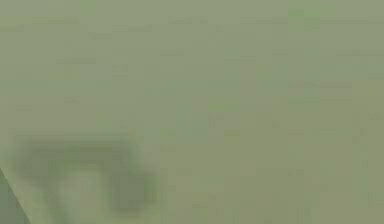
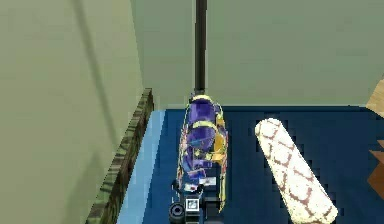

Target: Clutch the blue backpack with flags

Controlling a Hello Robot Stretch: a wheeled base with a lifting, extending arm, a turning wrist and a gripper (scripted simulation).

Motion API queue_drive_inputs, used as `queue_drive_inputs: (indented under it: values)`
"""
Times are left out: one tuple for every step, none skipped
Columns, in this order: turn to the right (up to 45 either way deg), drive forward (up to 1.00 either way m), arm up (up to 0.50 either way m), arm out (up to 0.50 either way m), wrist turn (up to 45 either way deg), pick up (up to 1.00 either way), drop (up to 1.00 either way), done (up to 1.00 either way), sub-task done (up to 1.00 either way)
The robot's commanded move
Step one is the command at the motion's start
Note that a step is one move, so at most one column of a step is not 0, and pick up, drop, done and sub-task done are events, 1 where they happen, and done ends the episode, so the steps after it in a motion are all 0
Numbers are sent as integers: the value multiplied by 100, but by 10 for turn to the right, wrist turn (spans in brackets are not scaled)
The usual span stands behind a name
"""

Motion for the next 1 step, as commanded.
queue_drive_inputs:
  values:
    - [0,0,0,0,0,0,0,100,0]
